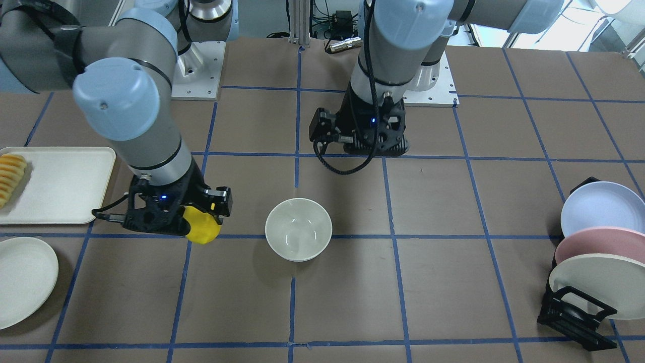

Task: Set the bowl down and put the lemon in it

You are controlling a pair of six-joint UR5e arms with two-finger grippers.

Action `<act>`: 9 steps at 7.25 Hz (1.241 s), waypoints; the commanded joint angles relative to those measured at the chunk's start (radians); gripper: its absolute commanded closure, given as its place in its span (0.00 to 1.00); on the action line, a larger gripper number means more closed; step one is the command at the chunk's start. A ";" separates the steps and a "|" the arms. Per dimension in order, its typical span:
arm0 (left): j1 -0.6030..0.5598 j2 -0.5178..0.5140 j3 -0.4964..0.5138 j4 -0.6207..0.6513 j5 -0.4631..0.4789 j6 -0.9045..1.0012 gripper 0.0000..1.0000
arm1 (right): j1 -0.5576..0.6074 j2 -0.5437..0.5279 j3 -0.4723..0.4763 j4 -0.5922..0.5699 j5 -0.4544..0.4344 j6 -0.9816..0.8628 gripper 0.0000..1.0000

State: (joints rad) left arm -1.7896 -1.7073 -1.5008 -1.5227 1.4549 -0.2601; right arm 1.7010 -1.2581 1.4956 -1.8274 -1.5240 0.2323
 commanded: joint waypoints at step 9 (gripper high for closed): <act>0.230 0.150 -0.042 -0.059 0.097 0.254 0.00 | 0.241 0.175 0.009 -0.187 0.004 0.275 1.00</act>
State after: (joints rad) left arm -1.5568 -1.5562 -1.5423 -1.5832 1.5540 -0.0159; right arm 1.9355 -1.1023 1.5053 -1.9972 -1.5212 0.4961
